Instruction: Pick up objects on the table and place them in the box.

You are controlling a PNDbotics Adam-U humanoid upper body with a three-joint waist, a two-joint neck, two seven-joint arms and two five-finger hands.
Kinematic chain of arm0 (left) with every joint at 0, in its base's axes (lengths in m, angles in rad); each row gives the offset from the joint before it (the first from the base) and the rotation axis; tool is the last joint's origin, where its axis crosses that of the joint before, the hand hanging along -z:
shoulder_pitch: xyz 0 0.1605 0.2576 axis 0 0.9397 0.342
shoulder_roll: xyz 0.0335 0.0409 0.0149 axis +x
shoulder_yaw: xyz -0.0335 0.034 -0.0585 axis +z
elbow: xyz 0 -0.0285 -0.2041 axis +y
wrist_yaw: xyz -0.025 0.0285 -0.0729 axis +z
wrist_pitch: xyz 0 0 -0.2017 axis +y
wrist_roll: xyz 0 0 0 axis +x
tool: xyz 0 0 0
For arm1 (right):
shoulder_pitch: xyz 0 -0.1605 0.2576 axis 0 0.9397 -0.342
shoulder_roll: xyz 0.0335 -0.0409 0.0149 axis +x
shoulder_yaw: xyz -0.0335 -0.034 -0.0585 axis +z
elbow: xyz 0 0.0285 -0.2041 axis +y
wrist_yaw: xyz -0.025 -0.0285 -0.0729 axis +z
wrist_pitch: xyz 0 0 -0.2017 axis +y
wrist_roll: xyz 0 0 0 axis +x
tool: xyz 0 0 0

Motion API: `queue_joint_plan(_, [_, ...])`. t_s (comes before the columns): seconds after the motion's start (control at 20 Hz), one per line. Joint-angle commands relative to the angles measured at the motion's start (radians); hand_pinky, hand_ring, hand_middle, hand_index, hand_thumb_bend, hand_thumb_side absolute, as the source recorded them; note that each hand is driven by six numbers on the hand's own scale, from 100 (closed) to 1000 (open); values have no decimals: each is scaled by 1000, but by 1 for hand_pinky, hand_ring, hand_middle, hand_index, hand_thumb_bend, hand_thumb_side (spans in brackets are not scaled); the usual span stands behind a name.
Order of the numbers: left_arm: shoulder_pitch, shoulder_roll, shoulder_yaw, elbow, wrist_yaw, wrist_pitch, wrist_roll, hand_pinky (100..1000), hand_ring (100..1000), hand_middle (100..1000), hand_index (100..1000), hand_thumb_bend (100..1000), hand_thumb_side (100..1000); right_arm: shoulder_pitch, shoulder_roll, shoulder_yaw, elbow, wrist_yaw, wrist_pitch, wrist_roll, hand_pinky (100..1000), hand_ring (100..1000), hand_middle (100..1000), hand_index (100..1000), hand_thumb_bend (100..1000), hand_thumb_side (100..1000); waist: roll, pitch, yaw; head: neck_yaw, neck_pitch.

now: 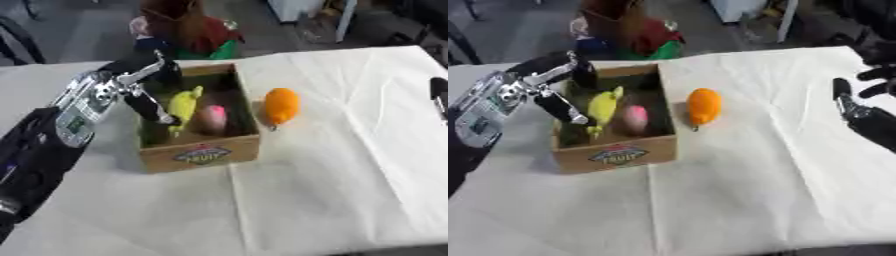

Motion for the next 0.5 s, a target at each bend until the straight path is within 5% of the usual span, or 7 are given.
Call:
queue_joint_plan(0.05, [10, 44, 36, -82, 81, -8, -14, 703, 699, 669, 737, 945, 159, -22, -34, -8, -2, -3, 1, 4, 493, 627, 651, 814, 324, 100, -4, -13, 7, -8, -9])
queue_joint_plan(0.3, [93, 74, 154, -247, 236, 58, 179, 658, 684, 654, 702, 893, 234, -71, -97, 5, 22, 8, 14, 29, 495, 630, 655, 816, 327, 100, -8, -13, 34, -23, -8])
queue_joint_plan(0.5, [168, 85, 240, -351, 367, 131, 377, 615, 650, 614, 661, 818, 163, -138, -173, 32, 58, 21, 27, 73, 499, 635, 660, 823, 329, 100, -10, -14, 63, -37, -7])
